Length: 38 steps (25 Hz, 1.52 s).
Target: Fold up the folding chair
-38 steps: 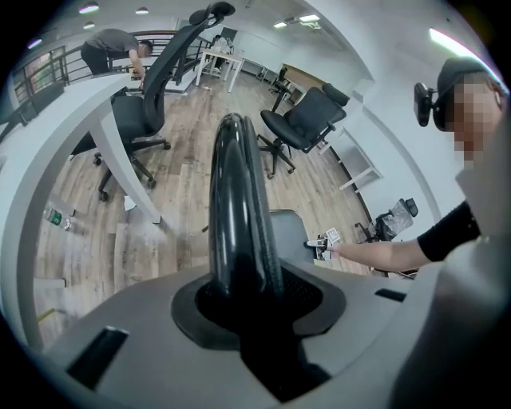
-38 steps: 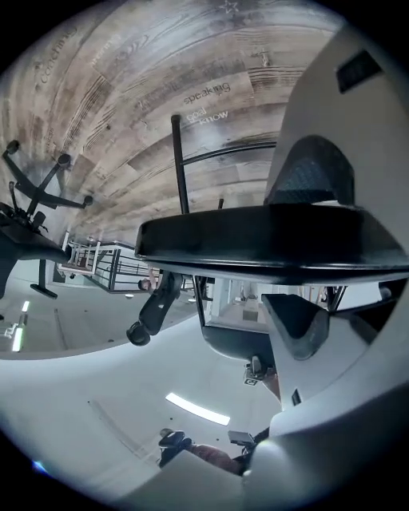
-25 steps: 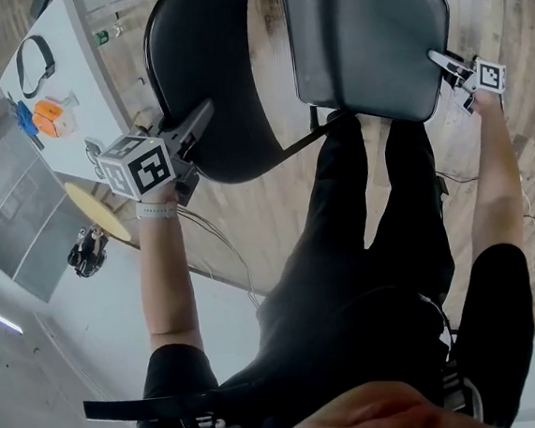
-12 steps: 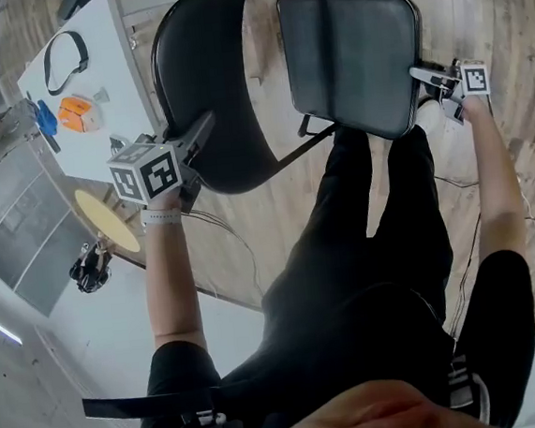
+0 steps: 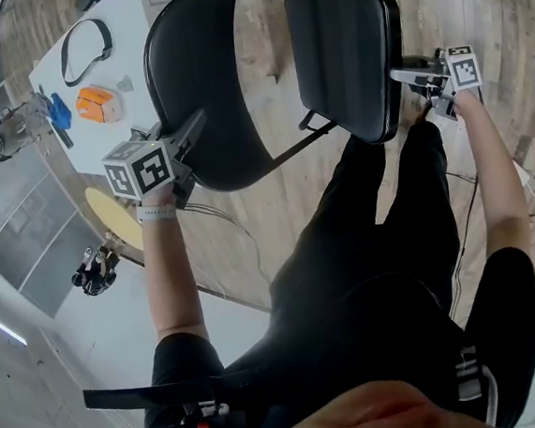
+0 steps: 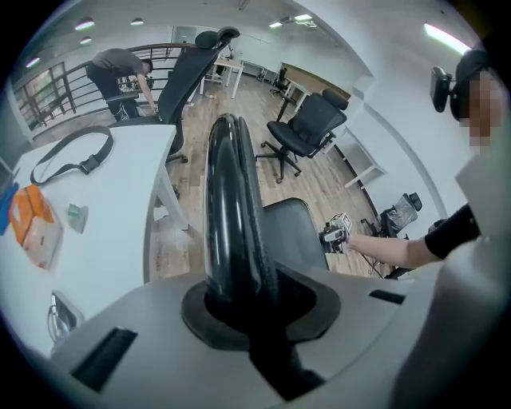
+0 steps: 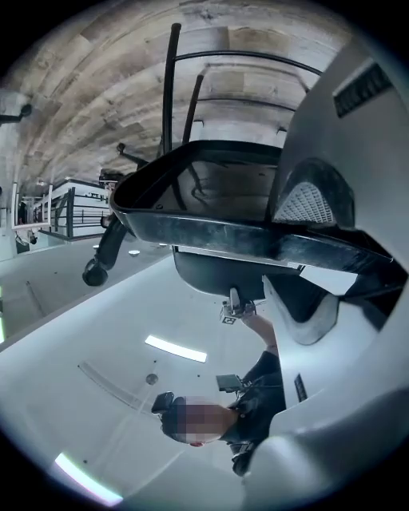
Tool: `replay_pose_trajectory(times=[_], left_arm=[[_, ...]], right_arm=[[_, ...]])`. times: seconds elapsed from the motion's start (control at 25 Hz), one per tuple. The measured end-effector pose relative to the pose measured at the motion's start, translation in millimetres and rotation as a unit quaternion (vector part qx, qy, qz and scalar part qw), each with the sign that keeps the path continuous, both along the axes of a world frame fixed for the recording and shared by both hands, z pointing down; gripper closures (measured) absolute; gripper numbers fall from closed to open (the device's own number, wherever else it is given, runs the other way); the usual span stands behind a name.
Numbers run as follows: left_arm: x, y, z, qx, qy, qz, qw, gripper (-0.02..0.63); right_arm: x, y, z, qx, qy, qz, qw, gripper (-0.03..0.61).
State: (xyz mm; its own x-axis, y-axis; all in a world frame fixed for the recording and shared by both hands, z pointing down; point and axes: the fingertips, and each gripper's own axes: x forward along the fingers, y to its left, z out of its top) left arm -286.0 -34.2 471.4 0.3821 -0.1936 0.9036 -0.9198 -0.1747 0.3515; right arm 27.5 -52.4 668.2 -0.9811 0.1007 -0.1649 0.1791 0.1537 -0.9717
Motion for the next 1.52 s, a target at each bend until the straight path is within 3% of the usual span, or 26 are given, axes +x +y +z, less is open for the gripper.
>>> replay_pose_trajectory(times=[0.16, 0.36, 0.48, 0.88, 1.52], left_arm=[[-24, -2, -13, 0.007, -0.018, 0.0, 0.9998, 0.56], [-41, -5, -23, 0.012, -0.023, -0.007, 0.9997, 0.56], [-66, -4, -21, 0.01, -0.016, -0.011, 0.9998, 0.56], [-101, -5, -34, 0.012, -0.031, -0.012, 0.9994, 0.56], [-134, -4, -44, 0.015, -0.056, -0.012, 0.9983, 0.56]], right_arm=[[-47, 1, -26, 0.019, -0.011, -0.017, 1.0, 0.472], [-95, 0, -56, 0.018, -0.021, -0.025, 0.999, 0.506], [-139, 1, -64, 0.026, -0.01, -0.02, 0.999, 0.509], [-238, 0, -90, 0.039, 0.017, -0.007, 0.999, 0.528], [-357, 3, -93, 0.046, 0.084, 0.008, 0.995, 0.528]])
